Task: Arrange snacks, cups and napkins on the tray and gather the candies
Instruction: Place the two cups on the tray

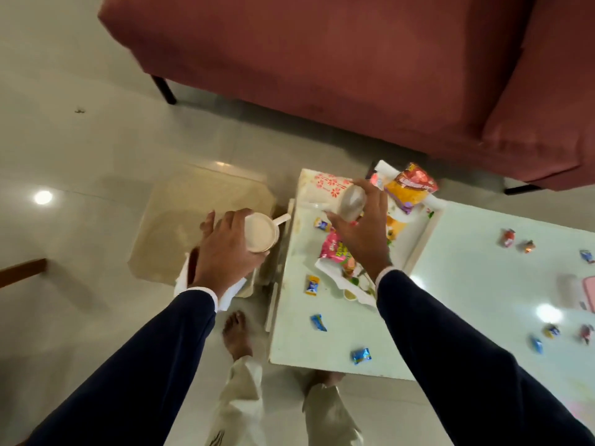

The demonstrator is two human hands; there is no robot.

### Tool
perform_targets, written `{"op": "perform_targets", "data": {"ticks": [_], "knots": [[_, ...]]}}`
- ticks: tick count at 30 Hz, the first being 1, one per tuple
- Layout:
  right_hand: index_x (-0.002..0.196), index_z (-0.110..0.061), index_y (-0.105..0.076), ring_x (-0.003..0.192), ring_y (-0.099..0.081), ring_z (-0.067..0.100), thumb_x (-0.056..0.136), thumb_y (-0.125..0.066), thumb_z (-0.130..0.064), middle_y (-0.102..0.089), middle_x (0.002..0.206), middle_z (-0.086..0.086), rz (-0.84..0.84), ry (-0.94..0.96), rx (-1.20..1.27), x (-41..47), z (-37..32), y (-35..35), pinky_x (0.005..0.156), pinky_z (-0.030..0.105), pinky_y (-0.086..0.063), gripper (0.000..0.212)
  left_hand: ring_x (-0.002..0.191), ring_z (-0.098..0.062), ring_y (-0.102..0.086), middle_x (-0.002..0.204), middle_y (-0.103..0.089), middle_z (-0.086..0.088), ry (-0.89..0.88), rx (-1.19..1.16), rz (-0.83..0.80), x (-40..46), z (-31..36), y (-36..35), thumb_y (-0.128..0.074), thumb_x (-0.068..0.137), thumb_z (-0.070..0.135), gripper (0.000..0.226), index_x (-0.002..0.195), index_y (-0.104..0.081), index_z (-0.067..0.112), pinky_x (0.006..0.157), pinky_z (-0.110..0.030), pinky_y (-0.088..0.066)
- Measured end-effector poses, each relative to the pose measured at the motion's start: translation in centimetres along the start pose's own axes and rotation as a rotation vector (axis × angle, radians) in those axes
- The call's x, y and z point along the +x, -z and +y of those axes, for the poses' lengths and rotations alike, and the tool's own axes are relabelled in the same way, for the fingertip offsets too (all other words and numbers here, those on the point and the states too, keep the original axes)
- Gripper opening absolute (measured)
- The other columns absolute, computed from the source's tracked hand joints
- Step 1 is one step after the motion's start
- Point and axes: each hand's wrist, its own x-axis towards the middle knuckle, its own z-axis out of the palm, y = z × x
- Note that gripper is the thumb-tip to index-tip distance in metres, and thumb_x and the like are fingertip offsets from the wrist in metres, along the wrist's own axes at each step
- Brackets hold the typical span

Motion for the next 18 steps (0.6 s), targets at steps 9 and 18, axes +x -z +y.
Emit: {"op": "perform_targets", "data": {"ticks": [9,18], "knots": [[0.125,-0.037,-0.043,0.104,-0.052,0.019,0.065,-0.089,-0.032,-0.039,0.118,-0.006,-0.048,-0.343,-0.132,-4.0,14.4,12.8,0.087,0.034,-0.052,0.076,0.103,-0.025,-0.06,0.114,-0.064,-0.002,-0.235,-0.021,0.019,2.0,13.8,-4.5,-0.078,0.059,0.064,0.084,0.124,-0.051,0.017,0.1,-0.051,-0.044],[0.132,-0.036,-0.042,0.117,-0.05,0.035,0.069,-0.08,-0.029,-0.041,0.131,0.004,-0.356,-0.208,-0.331,-3.4,21.2,13.3,0.081,0.047,-0.055,0.074,0.114,-0.029,-0.059,0.122,-0.062,-0.004,-0.389,0.025,-0.266,-1.4,21.1,-12.0,-0.082,0.064,0.051,0.083,0.133,-0.051,0.017,0.107,-0.048,-0.041]]}}
